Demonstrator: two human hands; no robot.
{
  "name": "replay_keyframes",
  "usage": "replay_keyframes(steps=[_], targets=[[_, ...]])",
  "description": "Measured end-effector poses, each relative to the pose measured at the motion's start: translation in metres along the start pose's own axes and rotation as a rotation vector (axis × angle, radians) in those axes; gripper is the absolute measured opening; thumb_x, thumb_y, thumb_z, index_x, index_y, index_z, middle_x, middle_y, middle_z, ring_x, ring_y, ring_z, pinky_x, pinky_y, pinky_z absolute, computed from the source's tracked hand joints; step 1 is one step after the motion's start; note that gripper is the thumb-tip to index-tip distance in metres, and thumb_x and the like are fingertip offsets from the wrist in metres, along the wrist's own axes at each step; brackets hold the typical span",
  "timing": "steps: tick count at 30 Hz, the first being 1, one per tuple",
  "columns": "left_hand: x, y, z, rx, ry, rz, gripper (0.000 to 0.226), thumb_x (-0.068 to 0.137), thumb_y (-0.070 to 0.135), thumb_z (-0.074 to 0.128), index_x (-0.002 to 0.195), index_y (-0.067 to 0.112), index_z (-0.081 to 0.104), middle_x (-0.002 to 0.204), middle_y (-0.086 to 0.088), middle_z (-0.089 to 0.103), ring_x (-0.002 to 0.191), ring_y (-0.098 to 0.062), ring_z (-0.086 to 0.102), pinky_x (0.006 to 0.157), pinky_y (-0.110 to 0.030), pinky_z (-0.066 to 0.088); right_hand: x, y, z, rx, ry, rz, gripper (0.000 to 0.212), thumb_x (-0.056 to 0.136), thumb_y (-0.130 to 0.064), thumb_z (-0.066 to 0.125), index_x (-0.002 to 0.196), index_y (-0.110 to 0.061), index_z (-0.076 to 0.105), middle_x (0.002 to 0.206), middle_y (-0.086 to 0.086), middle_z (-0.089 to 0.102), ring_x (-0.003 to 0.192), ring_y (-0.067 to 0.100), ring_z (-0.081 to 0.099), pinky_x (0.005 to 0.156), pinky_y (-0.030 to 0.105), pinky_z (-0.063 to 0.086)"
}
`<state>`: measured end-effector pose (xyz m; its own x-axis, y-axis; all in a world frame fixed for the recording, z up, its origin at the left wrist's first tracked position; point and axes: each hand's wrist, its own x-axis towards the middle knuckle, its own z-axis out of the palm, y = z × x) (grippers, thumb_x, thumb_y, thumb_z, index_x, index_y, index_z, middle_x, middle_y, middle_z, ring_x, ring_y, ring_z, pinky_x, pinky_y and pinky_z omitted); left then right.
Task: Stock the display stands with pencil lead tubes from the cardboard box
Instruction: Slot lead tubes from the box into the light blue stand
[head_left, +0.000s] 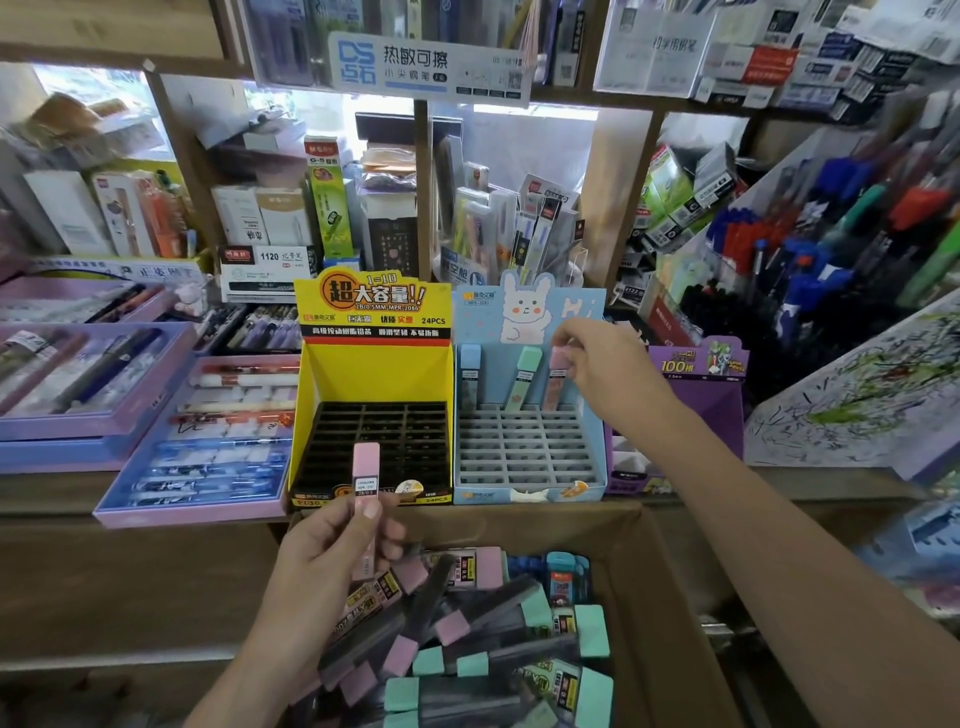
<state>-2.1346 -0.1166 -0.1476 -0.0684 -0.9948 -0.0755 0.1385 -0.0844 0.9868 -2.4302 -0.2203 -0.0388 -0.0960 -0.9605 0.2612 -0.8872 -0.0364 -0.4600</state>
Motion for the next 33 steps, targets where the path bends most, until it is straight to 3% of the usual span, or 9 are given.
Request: replay_keyframes(steps=[6,10,13,16,18,22,25,29,33], targets=[[0.000,0.002,-0.001,-0.012,0.000,0.003,0.024,0.093,0.038,0.060,0.103,0.027,0.079,0.085,-0.009,0.073,0.075,-0.016,0.068,0.066,-0.022,0.058,-0.004,-0.011,0.007,-0.062,-0.044,0.062,0.037,0.093,0.008,0.049,0.122,-0.008,0.064,0.119,0.020,0.064,0.108,0.037,0.062,0.091,0.046,0.054],[-0.002,0.003,-0.002,0.003,-0.012,0.025,0.022,0.092,0.039,0.061,0.102,0.028,0.077,0.085,-0.011,0.074,0.074,-0.017,0.068,0.065,-0.022,0.058,-0.015,-0.015,0.011,-0.038,-0.006,0.048,0.030,0.093,0.006,0.049,0.117,-0.002,0.064,0.106,0.021,0.066,0.102,0.039,0.061,0.085,0.048,0.054],[-0.002,0.003,-0.002,0.017,-0.003,0.042,0.025,0.091,0.039,0.061,0.097,0.017,0.072,0.087,-0.014,0.075,0.074,-0.019,0.069,0.066,-0.022,0.058,-0.022,-0.016,0.012,0.019,0.014,0.036,0.031,0.093,0.006,0.047,0.117,-0.004,0.063,0.105,0.019,0.065,0.102,0.037,0.059,0.080,0.046,0.052],[-0.003,0.005,0.000,0.001,0.004,0.044,0.028,0.091,0.036,0.061,0.102,0.012,0.068,0.090,-0.017,0.076,0.078,-0.023,0.073,0.066,-0.024,0.060,-0.029,-0.014,0.009,0.076,0.034,0.023,0.044,0.094,0.003,0.047,0.136,-0.006,0.057,0.107,0.018,0.067,0.101,0.036,0.061,0.080,0.048,0.054],[-0.004,0.008,0.002,0.007,0.006,0.055,0.029,0.092,0.034,0.060,0.105,0.009,0.066,0.092,-0.017,0.078,0.083,-0.026,0.075,0.069,-0.026,0.062,-0.038,-0.011,0.005,0.131,0.066,-0.004,0.051,0.096,0.000,0.050,0.146,-0.010,0.050,0.095,0.012,0.069,0.088,0.029,0.064,0.075,0.049,0.055],[-0.004,0.023,0.011,0.113,-0.012,0.108,0.015,0.099,0.029,0.057,0.100,0.020,0.069,0.101,-0.004,0.080,0.091,-0.014,0.077,0.062,-0.017,0.057,-0.072,0.003,0.002,0.246,0.148,-0.063,0.030,0.097,-0.003,0.062,0.124,-0.015,0.069,0.078,-0.007,0.069,0.074,0.012,0.067,0.064,0.032,0.057],[0.001,0.038,0.021,0.238,-0.054,0.178,0.015,0.099,0.035,0.059,0.097,0.031,0.074,0.100,0.006,0.078,0.083,-0.003,0.070,0.061,-0.018,0.051,-0.111,0.018,0.013,0.338,0.055,0.008,0.025,0.096,-0.008,0.067,0.111,-0.028,0.070,0.083,-0.011,0.072,0.077,0.001,0.069,0.067,0.018,0.058],[0.019,0.053,0.046,0.308,-0.135,0.298,0.017,0.099,0.028,0.064,0.085,0.023,0.073,0.076,-0.007,0.069,0.076,-0.016,0.066,0.071,-0.021,0.053,-0.155,0.030,0.038,0.431,-0.135,0.161,0.034,0.097,-0.009,0.065,0.103,-0.042,0.065,0.090,-0.016,0.073,0.083,0.002,0.071,0.076,0.029,0.063],[0.049,0.055,0.078,0.389,-0.169,0.328,0.014,0.095,0.017,0.071,0.081,0.020,0.073,0.069,-0.004,0.064,0.062,-0.007,0.057,0.058,-0.021,0.046,-0.165,0.043,0.062,0.359,-0.376,0.249,0.018,0.098,-0.019,0.064,0.106,-0.034,0.067,0.089,-0.010,0.074,0.080,0.002,0.071,0.075,0.027,0.060]])
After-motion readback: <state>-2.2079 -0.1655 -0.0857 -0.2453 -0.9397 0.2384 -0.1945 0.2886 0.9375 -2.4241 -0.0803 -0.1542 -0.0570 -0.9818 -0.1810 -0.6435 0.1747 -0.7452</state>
